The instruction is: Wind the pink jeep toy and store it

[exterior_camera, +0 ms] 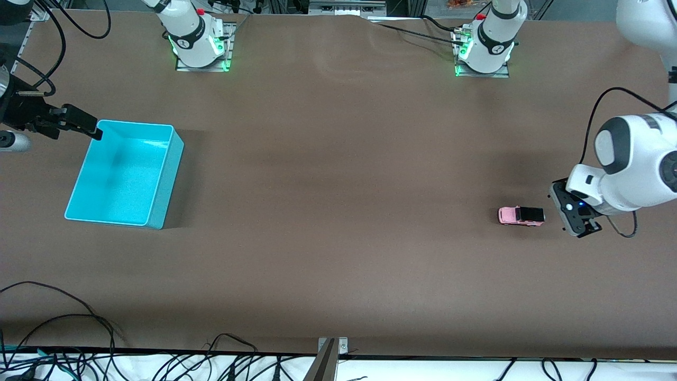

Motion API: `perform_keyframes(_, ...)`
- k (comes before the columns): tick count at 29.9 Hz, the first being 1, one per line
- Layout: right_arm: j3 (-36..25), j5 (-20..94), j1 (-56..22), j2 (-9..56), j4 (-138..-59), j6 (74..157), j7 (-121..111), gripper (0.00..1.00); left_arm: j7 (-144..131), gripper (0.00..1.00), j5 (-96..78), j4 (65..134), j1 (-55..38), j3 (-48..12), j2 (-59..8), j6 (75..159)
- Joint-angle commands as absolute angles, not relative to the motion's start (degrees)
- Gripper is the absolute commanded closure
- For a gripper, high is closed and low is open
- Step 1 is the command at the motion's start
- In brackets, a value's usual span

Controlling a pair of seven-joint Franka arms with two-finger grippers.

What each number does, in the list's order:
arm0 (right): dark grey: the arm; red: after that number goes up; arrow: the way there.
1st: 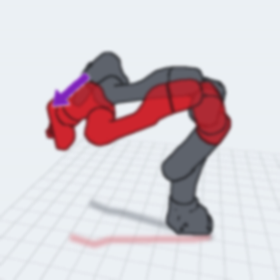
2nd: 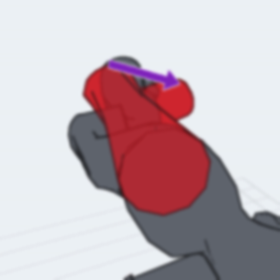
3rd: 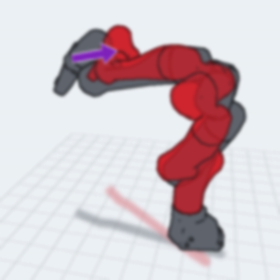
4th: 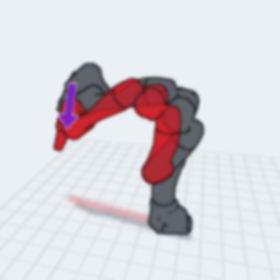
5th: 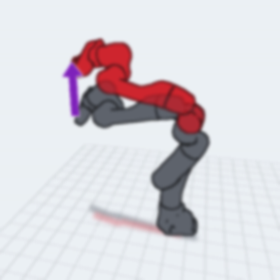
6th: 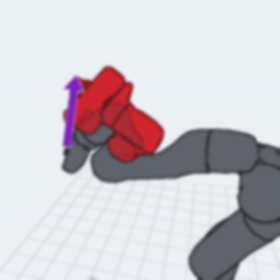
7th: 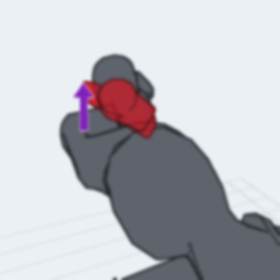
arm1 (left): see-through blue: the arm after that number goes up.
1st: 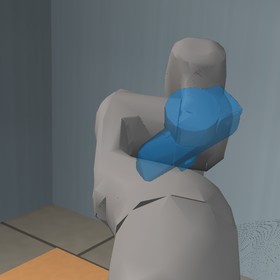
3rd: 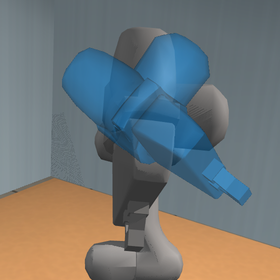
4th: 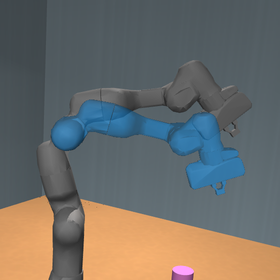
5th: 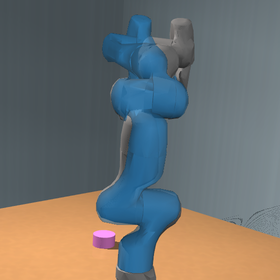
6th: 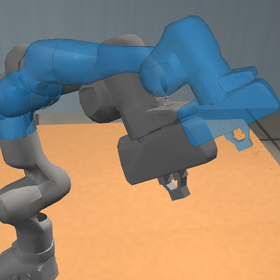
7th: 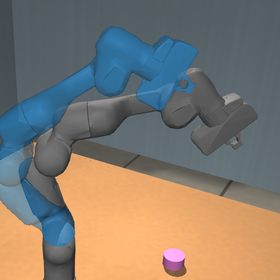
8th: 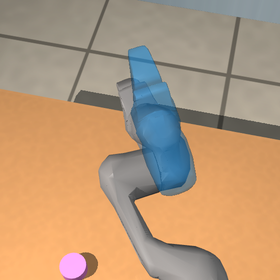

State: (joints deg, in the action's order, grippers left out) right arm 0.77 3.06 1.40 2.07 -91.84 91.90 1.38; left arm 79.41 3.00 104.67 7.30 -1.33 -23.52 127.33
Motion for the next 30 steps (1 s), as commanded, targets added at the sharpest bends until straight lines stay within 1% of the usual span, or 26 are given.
perform_keyframes(1, 0.7, 2.2, 1.4, 2.2, -91.1, 91.1, 0.7, 0.00, 83.8, 0.00, 4.9, 112.1, 7.6, -1.5, -22.1, 136.7)
perform_keyframes(5, 0.7, 2.2, 1.4, 2.2, -91.1, 91.1, 0.7, 0.00, 86.1, 0.00, 4.9, 114.9, 7.5, -1.6, -22.8, 141.5)
perform_keyframes(10, 0.7, 2.2, 1.4, 2.2, -91.1, 91.1, 0.7, 0.00, 89.3, 0.00, 4.9, 115.0, 7.5, -1.6, -25.9, 145.9)
perform_keyframes(19, 0.7, 2.2, 1.4, 2.2, -91.1, 91.1, 0.7, 0.00, 92.1, 0.00, 4.9, 116.0, 7.5, -1.8, -27.7, 147.4)
perform_keyframes(26, 0.7, 2.2, 1.4, 2.2, -91.1, 91.1, 0.6, 0.00, 92.2, 0.00, 4.8, 117.2, 7.5, -1.8, -29.0, 151.2)
perform_keyframes(30, 0.6, 2.2, 1.4, 2.2, -91.1, 91.1, 0.6, 0.00, 92.2, 0.00, 4.8, 117.5, 7.6, -1.8, -29.2, 151.6)
